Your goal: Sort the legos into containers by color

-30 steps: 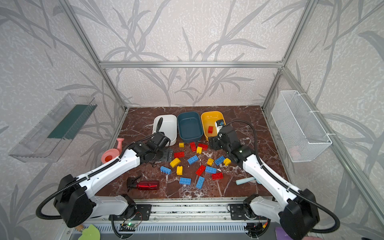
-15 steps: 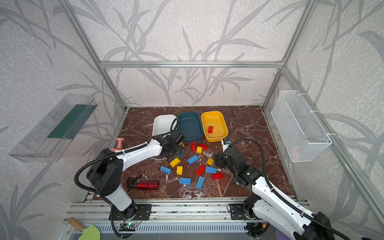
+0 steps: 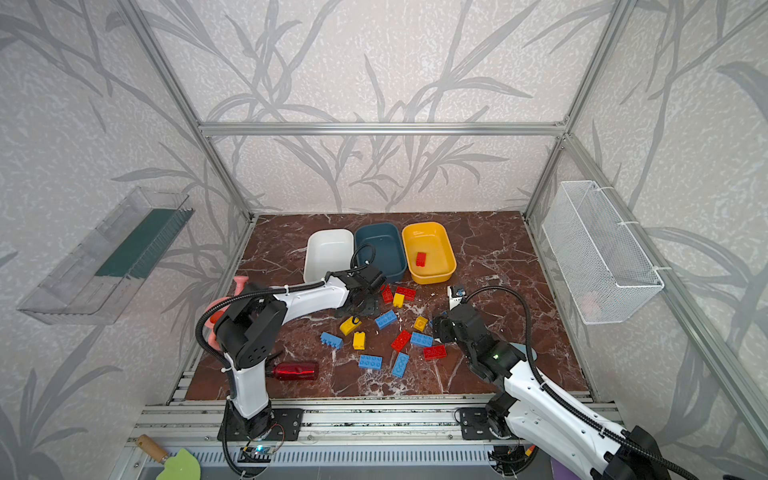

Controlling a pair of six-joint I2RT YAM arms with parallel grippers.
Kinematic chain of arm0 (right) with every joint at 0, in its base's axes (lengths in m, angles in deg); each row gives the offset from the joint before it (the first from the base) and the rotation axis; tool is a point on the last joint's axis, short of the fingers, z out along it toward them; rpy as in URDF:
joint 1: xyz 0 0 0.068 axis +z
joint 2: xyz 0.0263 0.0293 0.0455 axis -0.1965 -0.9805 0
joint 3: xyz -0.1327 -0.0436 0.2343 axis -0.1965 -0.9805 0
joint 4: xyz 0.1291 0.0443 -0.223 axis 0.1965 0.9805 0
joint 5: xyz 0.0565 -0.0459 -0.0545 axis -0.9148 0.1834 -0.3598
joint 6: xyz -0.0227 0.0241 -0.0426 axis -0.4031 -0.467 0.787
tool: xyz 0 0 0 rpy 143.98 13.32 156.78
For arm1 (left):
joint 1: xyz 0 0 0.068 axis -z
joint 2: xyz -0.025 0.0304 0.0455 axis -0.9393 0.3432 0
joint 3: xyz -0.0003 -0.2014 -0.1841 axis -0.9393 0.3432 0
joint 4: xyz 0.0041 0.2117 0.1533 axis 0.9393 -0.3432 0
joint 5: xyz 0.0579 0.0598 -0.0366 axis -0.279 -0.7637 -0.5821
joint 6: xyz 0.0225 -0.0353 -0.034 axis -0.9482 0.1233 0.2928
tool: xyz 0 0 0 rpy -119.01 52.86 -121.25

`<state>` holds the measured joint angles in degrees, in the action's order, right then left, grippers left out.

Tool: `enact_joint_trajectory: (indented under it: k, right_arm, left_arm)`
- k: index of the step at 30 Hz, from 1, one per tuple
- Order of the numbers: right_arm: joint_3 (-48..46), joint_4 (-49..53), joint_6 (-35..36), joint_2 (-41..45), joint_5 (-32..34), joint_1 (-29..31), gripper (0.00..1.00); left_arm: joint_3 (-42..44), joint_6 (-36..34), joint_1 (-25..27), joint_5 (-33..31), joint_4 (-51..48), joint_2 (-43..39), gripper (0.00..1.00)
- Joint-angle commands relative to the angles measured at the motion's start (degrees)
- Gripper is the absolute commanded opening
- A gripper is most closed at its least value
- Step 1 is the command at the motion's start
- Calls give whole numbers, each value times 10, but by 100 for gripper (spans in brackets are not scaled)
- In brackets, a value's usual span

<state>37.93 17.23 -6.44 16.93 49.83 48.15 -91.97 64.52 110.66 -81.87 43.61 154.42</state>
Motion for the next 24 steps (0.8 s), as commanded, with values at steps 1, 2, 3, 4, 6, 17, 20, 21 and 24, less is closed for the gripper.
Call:
enact_joint_trajectory:
  k: [1,2,3,4,6,17,20,21,24]
  right_arm:
    - [-5,-23,-8,8,5,4,84]
    - [-6,-25,-8,8,4,4,84]
    - [-7,-27,-9,8,2,4,84]
    - [-8,-29,-9,8,2,4,84]
    - [-9,-32,-8,6,1,4,84]
    - [-7,-28,-6,10,-5,4,84]
    - [-4,-23,-8,13,-9,4,83]
    - [-4,-22,-10,15,-11,4,84]
    - [-5,-19,-14,27,-18,4,84]
  left_arm:
    - [-7,30,1,-25,-13,10,87]
    - [-6,30,1,-25,-13,10,84]
    - [-4,31,1,-26,-13,9,81]
    - [-3,31,1,-27,-12,9,78]
    - [-2,29,2,-25,-11,7,73]
    - [25,21,4,-38,-19,-36,50]
    - [26,16,6,-43,-28,-60,50]
    - [23,12,6,-46,-33,-71,50]
    - [-2,-8,6,-53,-55,-94,51]
